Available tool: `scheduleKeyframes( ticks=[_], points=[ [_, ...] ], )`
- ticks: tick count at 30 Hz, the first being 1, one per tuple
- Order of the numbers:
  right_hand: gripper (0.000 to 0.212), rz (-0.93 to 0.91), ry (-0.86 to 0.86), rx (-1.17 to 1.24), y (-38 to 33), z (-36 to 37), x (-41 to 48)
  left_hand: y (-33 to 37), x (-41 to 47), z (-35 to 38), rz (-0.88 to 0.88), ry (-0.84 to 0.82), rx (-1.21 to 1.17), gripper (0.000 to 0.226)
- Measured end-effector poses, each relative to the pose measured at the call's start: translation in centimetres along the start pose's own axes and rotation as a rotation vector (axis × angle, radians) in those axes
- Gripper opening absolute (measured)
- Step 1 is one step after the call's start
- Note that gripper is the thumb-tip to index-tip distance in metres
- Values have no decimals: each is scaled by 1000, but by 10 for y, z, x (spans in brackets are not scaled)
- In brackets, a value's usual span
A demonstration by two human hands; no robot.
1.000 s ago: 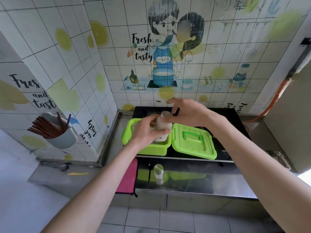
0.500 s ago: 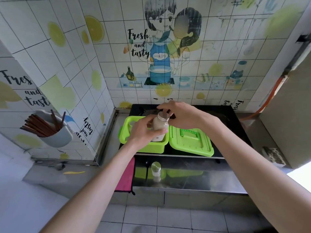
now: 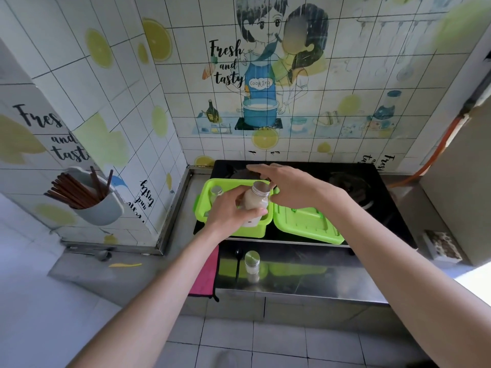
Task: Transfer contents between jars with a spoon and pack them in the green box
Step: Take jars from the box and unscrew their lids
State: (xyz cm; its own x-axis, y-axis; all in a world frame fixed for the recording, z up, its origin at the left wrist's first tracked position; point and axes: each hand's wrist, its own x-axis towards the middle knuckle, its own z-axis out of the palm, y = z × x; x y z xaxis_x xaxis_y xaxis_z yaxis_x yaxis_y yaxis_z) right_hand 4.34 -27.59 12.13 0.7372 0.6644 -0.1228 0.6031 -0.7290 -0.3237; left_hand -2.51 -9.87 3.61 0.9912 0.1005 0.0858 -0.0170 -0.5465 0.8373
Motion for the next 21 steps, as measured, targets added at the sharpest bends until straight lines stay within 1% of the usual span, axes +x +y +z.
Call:
scheduleKeyframes(
  ticks=[1, 2, 3, 6, 9, 11, 14, 16, 18, 21],
  points=[
    [90, 10, 12, 0, -1, 1, 0, 0, -1, -1, -2, -3, 5, 45],
    [91, 23, 42, -5, -2, 2, 0, -1, -2, -1, -7, -9, 7, 43],
    [89, 39, 76, -22, -2, 3, 0, 0, -3, -1, -13, -15, 5, 41],
    [70, 109, 132, -102, -5, 6, 0, -1, -4, 1, -25, -26, 4, 39],
    [62, 158, 162, -155, -9, 9, -3, 0, -4, 2, -21, -41, 15, 41],
    [56, 164, 157, -139, -9, 10, -4, 1, -5, 3, -20, -59, 19, 43],
    [38, 127, 107, -85, -6, 10, -7, 0, -5, 4, -17, -78, 45, 52],
    [27, 84, 51, -8, -1, 10, -6, -2, -6, 4, -23, -81, 38, 56],
    [24, 53, 43, 109, 5, 11, -7, -2, -6, 5, -37, -77, 33, 59],
    [25, 14, 97, 260, 15, 18, -9, -2, -3, 5, -51, -78, 50, 62]
  ],
)
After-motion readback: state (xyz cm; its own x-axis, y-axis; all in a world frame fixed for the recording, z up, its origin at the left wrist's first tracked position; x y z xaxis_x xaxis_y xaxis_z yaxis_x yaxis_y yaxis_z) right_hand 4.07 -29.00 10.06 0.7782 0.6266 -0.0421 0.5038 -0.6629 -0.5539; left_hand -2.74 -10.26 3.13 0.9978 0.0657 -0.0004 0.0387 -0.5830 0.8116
